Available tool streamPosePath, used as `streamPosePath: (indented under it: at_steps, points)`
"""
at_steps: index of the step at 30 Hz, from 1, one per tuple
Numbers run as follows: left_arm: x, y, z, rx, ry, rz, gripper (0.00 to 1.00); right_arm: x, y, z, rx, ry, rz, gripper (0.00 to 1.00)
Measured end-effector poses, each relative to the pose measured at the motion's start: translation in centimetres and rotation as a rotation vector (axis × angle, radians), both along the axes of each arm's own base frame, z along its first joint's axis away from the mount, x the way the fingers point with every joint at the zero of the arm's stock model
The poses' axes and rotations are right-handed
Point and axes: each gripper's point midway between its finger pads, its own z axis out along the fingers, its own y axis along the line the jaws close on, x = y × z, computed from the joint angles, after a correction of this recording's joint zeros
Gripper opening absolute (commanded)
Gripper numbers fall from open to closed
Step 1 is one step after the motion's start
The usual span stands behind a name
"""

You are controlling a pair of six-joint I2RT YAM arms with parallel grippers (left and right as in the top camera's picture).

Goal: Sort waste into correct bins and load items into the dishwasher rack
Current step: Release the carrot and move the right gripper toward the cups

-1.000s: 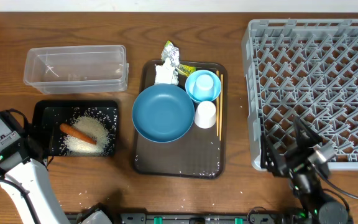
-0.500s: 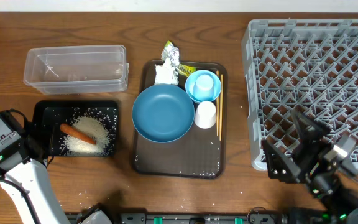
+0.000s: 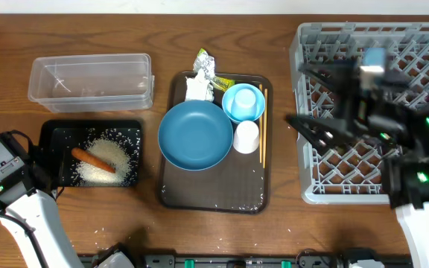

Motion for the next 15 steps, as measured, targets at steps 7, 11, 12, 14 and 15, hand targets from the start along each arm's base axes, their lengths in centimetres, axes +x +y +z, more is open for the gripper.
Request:
streamPosePath:
  at_steps: [7, 11, 12, 14, 15]
  points:
    - [0.0, 0.0, 0.0, 0.001, 0.000, 0.000, 0.99, 5.2, 3.7, -5.6, -0.090, 0.184, -0.275, 0.99]
    - [0.0, 0.0, 0.0, 0.001, 0.000, 0.000, 0.99, 5.7, 5.5, -8.7, -0.231, 0.178, -0.475, 0.99]
    - [0.0, 0.0, 0.0, 0.001, 0.000, 0.000, 0.99, 5.6, 6.0, -9.2, -0.267, 0.158, -0.509, 0.99]
    - [0.0, 0.0, 0.0, 0.001, 0.000, 0.000, 0.99, 5.3, 6.8, -9.7, -0.314, 0.122, -0.551, 0.99]
    - [0.0, 0.0, 0.0, 0.000, 0.000, 0.000, 0.99, 5.2, 7.0, -9.9, -0.332, 0.111, -0.566, 0.99]
